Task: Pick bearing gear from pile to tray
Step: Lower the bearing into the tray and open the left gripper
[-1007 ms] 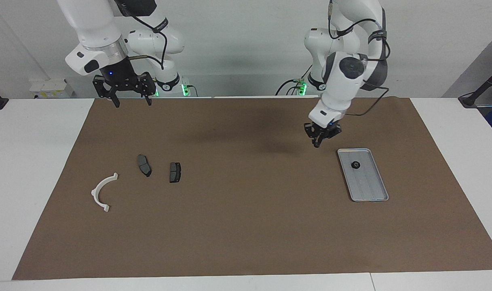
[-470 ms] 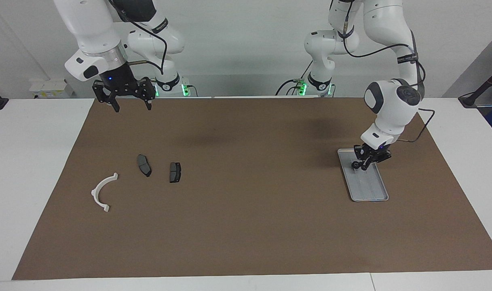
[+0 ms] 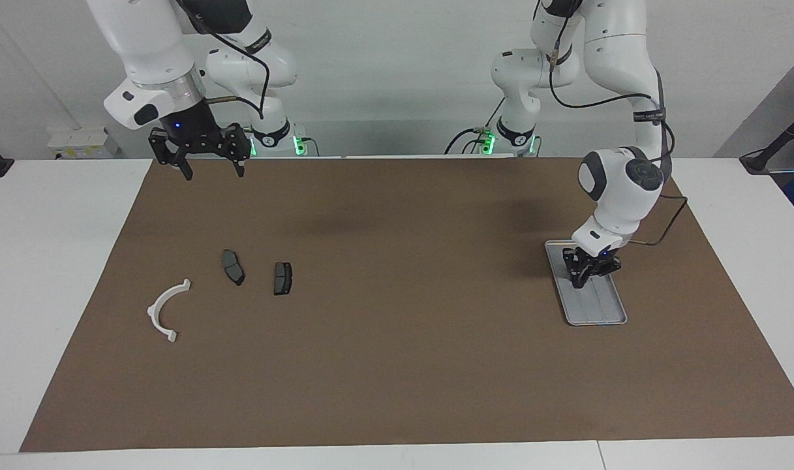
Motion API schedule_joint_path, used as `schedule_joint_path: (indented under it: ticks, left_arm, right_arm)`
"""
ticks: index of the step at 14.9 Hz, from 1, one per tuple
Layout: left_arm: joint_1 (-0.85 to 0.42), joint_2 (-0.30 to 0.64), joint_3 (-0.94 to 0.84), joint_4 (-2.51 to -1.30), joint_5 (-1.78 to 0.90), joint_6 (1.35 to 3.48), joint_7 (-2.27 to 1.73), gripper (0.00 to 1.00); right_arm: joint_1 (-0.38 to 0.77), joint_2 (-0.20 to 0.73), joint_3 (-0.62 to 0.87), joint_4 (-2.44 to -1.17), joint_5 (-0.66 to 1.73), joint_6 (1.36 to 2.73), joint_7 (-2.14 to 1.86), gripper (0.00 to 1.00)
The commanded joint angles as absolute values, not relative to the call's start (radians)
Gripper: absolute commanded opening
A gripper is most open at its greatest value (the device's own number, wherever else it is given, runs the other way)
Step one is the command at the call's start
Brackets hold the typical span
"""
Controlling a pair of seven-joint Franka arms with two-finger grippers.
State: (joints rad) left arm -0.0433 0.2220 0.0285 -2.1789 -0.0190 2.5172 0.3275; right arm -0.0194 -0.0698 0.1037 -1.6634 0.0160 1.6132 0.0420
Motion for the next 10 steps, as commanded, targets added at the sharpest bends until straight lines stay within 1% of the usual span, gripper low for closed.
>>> schedule_joint_path:
  ticks: [1, 7, 10]
  left_arm:
    - [-0.041, 0.252, 0.028, -2.178, -0.002, 2.559, 0.328, 0.0]
    - [-0.041, 0.258, 0.029, -2.168, -0.003, 2.562, 0.328, 0.0]
    - [-0.041, 0.278, 0.029, -2.154, -0.003, 2.566, 0.328, 0.0]
  right_arm:
    - [-0.023, -0.075, 0.1, -1.658, 0.026, 1.603, 0.012, 1.0]
    - [-0.026, -0.077, 0.1, -1.66, 0.026, 1.608, 0.014, 1.0]
    - [-0.026, -0.078, 0.1, -1.661, 0.029, 1.614, 0.02, 1.0]
